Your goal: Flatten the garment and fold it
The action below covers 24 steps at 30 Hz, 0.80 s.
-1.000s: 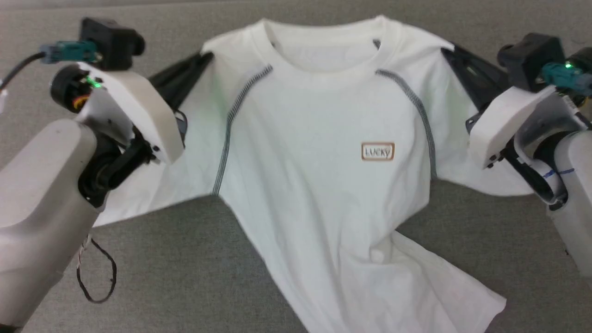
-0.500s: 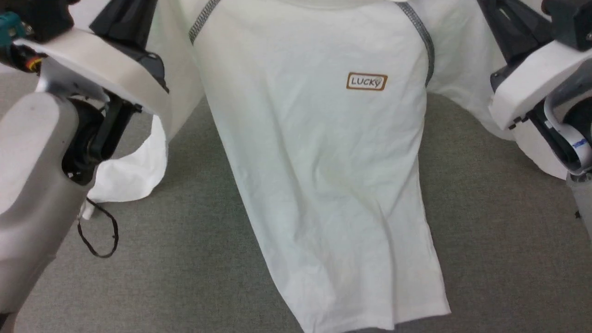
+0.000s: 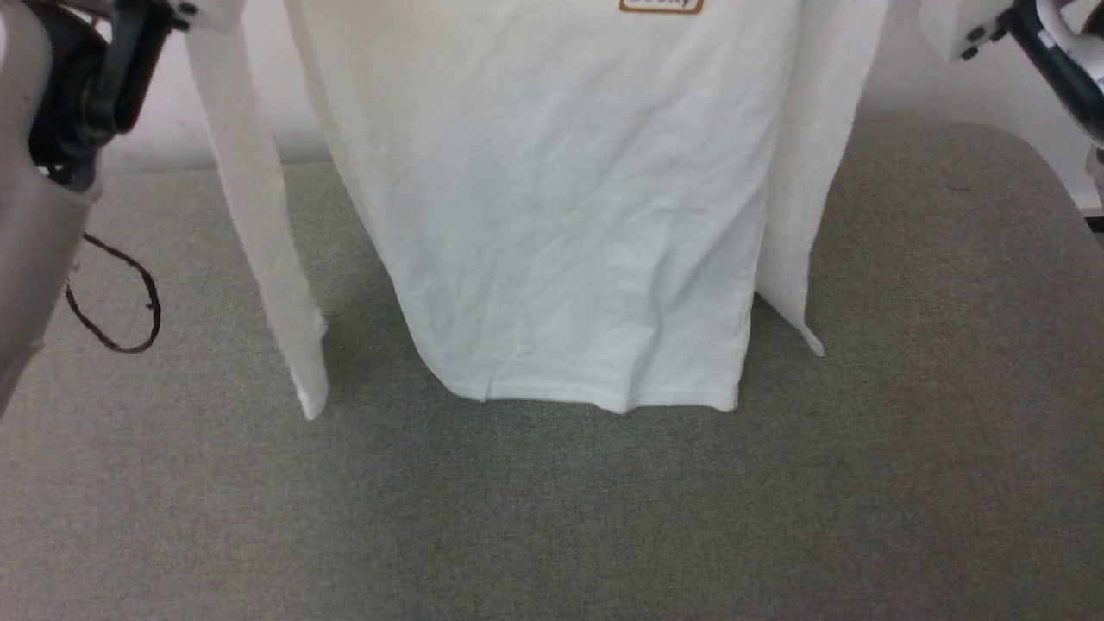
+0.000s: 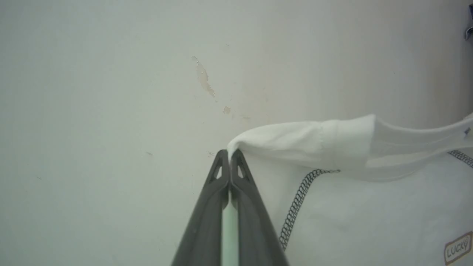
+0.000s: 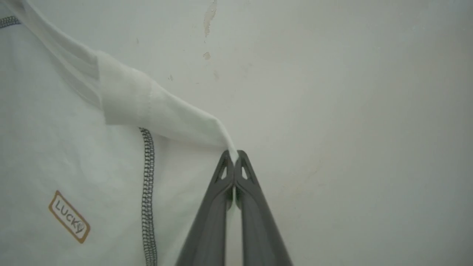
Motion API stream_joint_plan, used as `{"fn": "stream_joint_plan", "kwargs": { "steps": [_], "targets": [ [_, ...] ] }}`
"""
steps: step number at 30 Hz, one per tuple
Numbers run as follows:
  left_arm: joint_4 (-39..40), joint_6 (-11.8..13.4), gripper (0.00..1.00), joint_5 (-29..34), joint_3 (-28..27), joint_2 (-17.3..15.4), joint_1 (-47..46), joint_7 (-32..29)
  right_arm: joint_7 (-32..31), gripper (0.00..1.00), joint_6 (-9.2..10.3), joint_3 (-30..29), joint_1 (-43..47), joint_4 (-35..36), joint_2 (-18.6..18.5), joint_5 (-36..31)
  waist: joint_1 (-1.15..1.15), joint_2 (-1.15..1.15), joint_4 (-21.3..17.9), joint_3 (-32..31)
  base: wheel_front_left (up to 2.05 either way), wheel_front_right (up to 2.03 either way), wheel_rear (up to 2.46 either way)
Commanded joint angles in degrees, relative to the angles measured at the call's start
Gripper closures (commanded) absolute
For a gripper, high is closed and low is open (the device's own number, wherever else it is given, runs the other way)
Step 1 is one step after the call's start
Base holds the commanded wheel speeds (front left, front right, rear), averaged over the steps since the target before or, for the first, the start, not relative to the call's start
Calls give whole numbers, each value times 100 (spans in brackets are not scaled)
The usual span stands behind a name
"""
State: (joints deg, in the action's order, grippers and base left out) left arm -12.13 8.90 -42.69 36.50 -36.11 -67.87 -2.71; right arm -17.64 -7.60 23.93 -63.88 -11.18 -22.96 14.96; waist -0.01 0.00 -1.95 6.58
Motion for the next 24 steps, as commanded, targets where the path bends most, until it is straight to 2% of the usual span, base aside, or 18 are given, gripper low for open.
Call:
{"fn": "stream_joint_plan", "kwargs": {
  "steps": [1,6,12,19,24],
  "targets": [
    [-82,49,100,55,11,18,-141,-34,-13,100,11,45,-162,-97,46,-33,1,0,-44,53,0,0,0],
    [-511,31,100,186,14,103,-705,-142,-37,100,11,207,-859,-697,210,-91,1,0,-130,363,0,0,0],
    [-757,127,100,381,-138,154,-1578,-130,2,100,11,96,-1790,-1288,476,-259,1,0,-194,1180,0,0,0],
    [-1027,255,100,626,-382,264,-2605,244,244,100,11,-124,-3007,-1834,674,-845,1,0,-153,2277,0,0,0],
    [-1092,245,100,798,-446,267,-3091,530,478,100,11,-193,-3712,-2052,704,-1264,1,0,-115,2925,0,0,0]
  ]
}}
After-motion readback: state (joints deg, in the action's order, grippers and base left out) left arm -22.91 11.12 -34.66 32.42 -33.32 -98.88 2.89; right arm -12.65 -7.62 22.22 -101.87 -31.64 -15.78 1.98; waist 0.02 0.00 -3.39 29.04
